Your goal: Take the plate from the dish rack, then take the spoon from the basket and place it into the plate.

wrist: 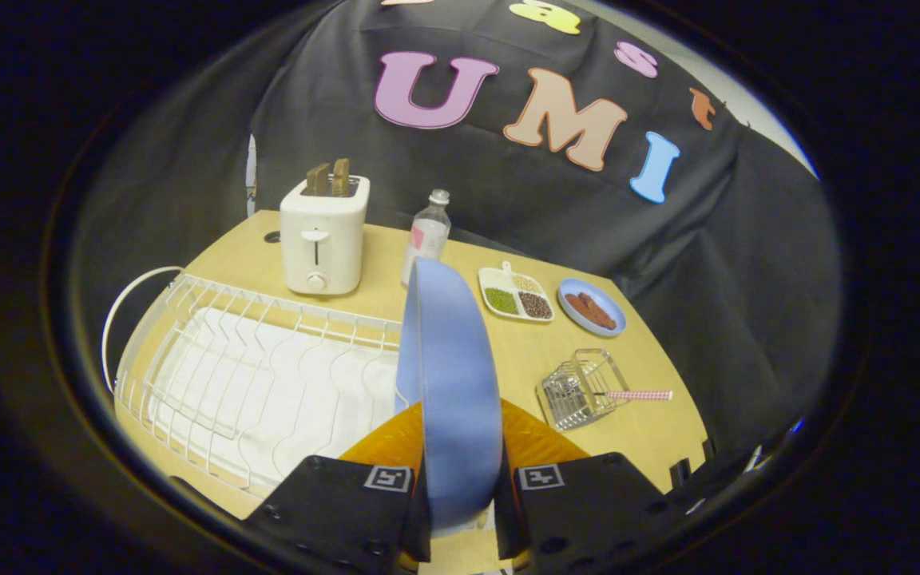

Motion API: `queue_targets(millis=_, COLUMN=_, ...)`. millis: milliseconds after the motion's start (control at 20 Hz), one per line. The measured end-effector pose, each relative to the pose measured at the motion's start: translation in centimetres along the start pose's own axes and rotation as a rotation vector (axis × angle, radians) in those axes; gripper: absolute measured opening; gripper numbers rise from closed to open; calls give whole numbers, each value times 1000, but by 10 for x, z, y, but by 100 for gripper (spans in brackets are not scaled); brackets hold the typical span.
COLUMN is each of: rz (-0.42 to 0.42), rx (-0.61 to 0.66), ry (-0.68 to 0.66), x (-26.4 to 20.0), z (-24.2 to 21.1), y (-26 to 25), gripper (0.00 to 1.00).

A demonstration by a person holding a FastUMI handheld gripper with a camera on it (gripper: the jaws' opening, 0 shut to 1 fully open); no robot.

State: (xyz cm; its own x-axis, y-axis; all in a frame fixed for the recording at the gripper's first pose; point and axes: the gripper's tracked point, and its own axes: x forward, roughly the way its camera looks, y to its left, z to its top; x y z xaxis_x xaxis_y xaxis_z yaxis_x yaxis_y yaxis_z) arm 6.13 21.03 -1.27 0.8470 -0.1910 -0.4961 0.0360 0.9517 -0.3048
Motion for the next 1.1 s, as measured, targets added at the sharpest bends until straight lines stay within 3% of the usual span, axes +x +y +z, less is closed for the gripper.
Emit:
queue_targets(millis=200, rz=-75, rx=-133, ry=-44, x=-5, z=13, y=-8, gripper=32)
queue_targets(millis=500, rz=-124, rx=-169, ry=-65, x=-13, z=23, y=-12, gripper=31)
queue_targets(millis=850, rz=-57, rx=-54, ry=-168, x=-54, z=59, y=-16, gripper=31)
queue_targets(millis=1000, rz=-34, rx=45, ry=-211, x=-78, z=62, y=-37, gripper=31)
queue_targets(millis=1100, rz=-62, rx=104, ry=-231, x=-95, z=60, y=-66, gripper=31)
